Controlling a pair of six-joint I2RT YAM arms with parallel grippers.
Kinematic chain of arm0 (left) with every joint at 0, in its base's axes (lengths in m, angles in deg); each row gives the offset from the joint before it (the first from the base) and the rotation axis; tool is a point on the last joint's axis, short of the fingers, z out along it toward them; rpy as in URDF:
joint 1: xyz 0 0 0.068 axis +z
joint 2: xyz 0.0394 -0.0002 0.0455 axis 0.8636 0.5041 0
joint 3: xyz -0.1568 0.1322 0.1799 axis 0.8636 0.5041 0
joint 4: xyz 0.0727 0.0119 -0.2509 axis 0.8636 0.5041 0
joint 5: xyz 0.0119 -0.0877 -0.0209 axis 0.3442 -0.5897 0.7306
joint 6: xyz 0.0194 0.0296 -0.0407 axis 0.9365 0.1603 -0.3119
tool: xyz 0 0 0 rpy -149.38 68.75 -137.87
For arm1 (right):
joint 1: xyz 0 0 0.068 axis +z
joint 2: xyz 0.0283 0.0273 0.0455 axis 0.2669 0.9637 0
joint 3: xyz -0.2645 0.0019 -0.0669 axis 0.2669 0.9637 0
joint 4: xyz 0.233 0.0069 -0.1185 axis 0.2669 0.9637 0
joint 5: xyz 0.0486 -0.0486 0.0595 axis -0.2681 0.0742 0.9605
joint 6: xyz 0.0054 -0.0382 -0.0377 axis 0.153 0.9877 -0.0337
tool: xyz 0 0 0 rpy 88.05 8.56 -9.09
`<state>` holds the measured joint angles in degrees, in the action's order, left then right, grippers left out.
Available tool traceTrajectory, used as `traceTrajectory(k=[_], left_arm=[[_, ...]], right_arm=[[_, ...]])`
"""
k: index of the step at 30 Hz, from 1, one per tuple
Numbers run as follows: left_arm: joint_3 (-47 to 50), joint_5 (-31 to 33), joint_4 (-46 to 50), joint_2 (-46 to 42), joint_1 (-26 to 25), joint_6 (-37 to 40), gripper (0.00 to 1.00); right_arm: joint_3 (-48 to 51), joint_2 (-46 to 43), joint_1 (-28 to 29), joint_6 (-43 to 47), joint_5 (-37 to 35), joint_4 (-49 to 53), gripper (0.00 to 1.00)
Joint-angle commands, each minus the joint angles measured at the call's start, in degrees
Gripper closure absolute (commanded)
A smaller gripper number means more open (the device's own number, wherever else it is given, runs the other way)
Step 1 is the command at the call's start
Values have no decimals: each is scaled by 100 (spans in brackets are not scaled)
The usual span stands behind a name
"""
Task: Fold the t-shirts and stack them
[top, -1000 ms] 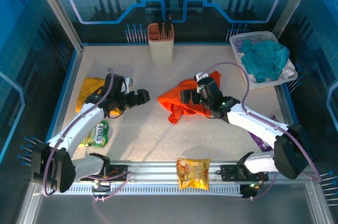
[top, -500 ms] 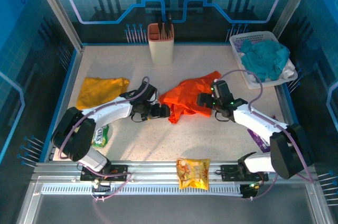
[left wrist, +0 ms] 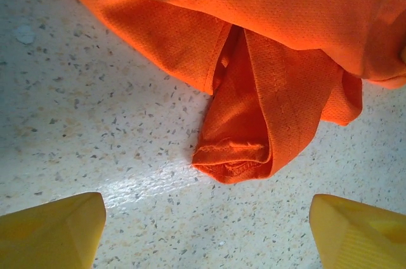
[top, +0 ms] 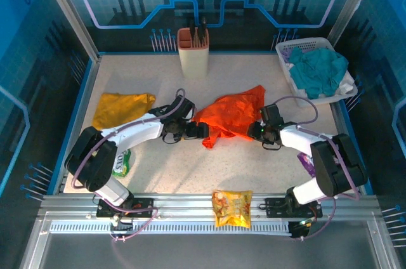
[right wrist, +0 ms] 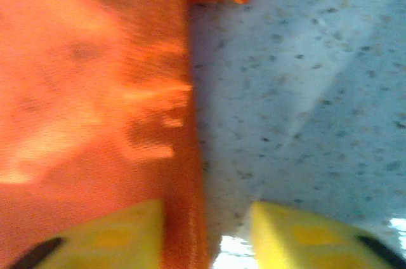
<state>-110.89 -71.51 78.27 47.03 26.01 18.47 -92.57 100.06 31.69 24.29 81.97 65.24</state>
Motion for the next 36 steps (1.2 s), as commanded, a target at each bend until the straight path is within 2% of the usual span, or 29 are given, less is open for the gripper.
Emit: traceTrajectory(k=[1,2,4,10,17,23,31,34,36], left_arm=[[-13,279,277,-328,-30,171,15],[8,310,292,-374,-30,170,15],[90,361,288,-476,-31,140,15],[368,361,294,-574,-38,44,14],[637,329,236,-701,-31,-80,14],[762,418,287,-869,-35,-130,14],[1001,502,315,-1057,-30,-208,15],[1098,567,323,-1130,-30,-214,15],[1131,624,330,-1158,-30,-203,15]], right_arm=[[-58,431,40,-232,785,-652,89],[-87,407,45,-235,768,-644,95],[-240,253,87,-211,697,-517,100],[-1166,-304,751,328,-132,260,100],[-2657,-54,1788,996,-1032,789,100],[-3897,719,2319,1384,-760,625,100],[-5504,2005,2800,1474,61,683,99],[-5752,2259,2935,1406,66,762,99],[-5784,2290,3048,1362,-223,812,99]])
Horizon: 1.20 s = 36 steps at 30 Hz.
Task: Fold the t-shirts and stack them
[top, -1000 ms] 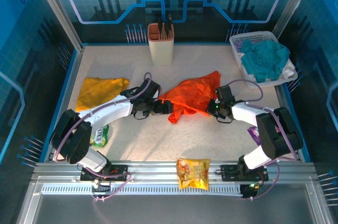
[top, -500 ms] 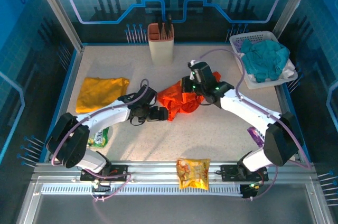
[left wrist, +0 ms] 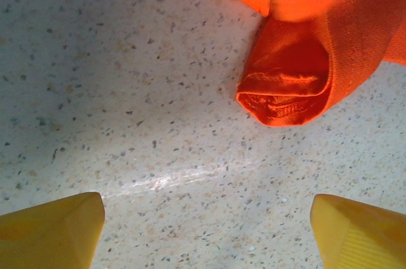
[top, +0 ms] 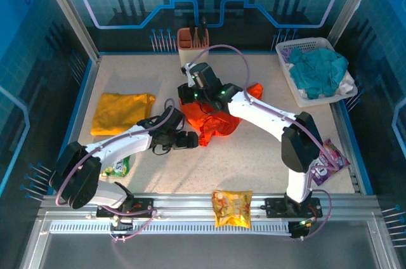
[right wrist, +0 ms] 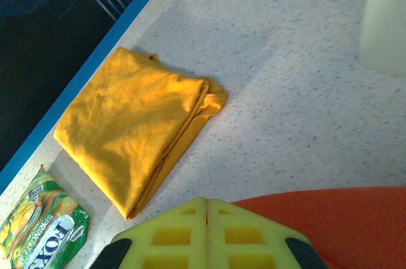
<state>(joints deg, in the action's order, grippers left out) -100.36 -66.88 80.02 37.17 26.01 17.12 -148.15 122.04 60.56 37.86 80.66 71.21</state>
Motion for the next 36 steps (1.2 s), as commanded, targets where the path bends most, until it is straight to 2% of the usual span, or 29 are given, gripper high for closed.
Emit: traceTrajectory(k=[1,5,9,13,15,18,23,26,30,32,36], left_arm=[[84,193,164,-172,-31,-63,14],[85,345,166,-131,-22,-80,14],[-11,436,163,74,-25,-98,11],[-119,386,137,299,-26,-156,11],[-114,342,77,337,-23,-214,11],[-121,372,18,361,-67,-320,12],[-708,530,93,605,-381,-181,13],[-1247,687,191,917,-535,46,15],[-1985,792,339,1459,-602,291,17],[-2342,797,341,1716,-627,407,24],[-3248,910,364,2361,-720,905,30]], right_arm=[[-204,70,212,-35,-304,243,99],[-3,-71,351,-359,-723,199,95],[49,-11,352,-546,129,7,84],[135,-22,239,-614,730,20,52],[324,-156,179,-592,771,-20,33],[681,-467,44,-478,628,-40,20],[1486,-1164,-384,-461,132,98,12],[2035,-1636,-729,-493,-131,223,11],[2821,-2337,-1236,-628,-472,456,3],[3189,-2690,-1479,-672,-565,557,2],[3954,-3382,-1997,-790,-507,736,2]])
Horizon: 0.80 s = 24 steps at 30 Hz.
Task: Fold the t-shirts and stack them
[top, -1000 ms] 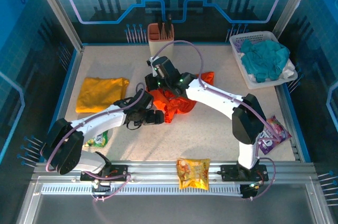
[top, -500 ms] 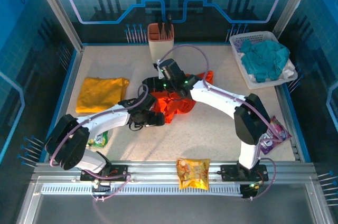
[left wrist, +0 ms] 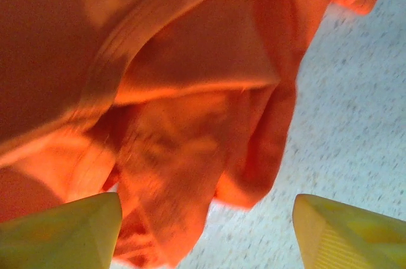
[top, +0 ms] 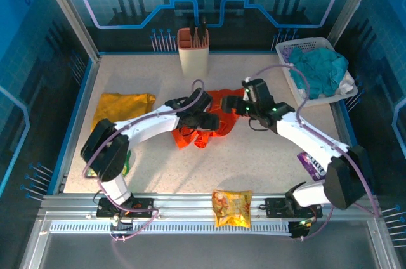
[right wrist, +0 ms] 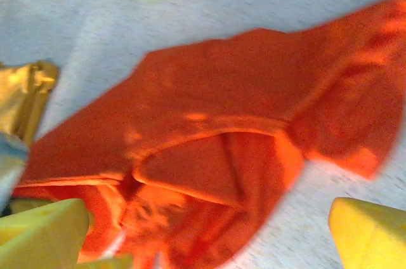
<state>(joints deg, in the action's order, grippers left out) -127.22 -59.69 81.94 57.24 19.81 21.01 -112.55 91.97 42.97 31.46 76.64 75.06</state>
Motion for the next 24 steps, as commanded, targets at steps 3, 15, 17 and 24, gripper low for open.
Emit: traceTrajectory(k=[3,15,17,24], left_arm=[[-1380,462,272,959,-150,1161,37],[-4773,1133,870,3572,-425,2393,50],[-5325,1477,1075,3980,-481,2518,50],[-6174,2082,1194,4689,-514,2769,53]], right_arm=[[973,-875,-588,-285,84,463,3],[1973,-2448,-1742,-300,618,1038,6],[2034,-2515,-1920,-274,834,1047,6],[2224,-2535,-2281,-245,1235,982,6]])
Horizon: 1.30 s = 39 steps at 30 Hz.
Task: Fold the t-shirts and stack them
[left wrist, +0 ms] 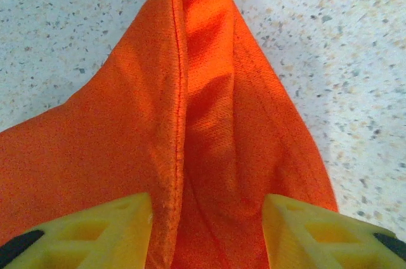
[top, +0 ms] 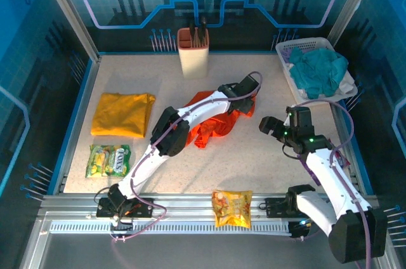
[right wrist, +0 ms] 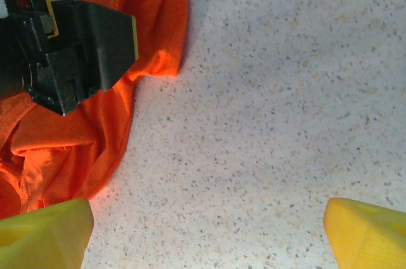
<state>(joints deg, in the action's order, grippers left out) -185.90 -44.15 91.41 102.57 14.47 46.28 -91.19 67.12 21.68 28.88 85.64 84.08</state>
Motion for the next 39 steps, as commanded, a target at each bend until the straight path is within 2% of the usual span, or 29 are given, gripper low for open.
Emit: traceTrajectory(k=[1,8,12,15,17,19,23,28,33,39], left_arm=[[-310,629,223,184,24,275,54],[-353,967,54,391,25,589,58],[-354,1017,5,432,34,659,64],[-387,1007,-19,399,42,731,75],[-394,1010,-56,313,34,805,91],[-253,1024,-173,114,40,922,99],[285,1001,-438,-582,39,1204,100],[1463,881,-942,-1745,31,1561,100],[2495,834,-1126,-2918,32,1631,100],[4173,407,-1491,-4631,25,1603,100]], right_arm=[[106,-52,-188,8,383,53,6],[196,-15,-296,-5,612,-104,6],[240,-18,-335,-5,663,-163,6],[249,-15,-386,-14,673,-172,7],[258,-20,-442,-22,673,-180,7],[258,-6,-507,-46,679,-202,8],[273,52,-626,-160,664,-356,11],[266,401,-715,-303,754,-581,18],[262,689,-742,-370,874,-805,19],[199,916,-741,-438,909,-993,20]])
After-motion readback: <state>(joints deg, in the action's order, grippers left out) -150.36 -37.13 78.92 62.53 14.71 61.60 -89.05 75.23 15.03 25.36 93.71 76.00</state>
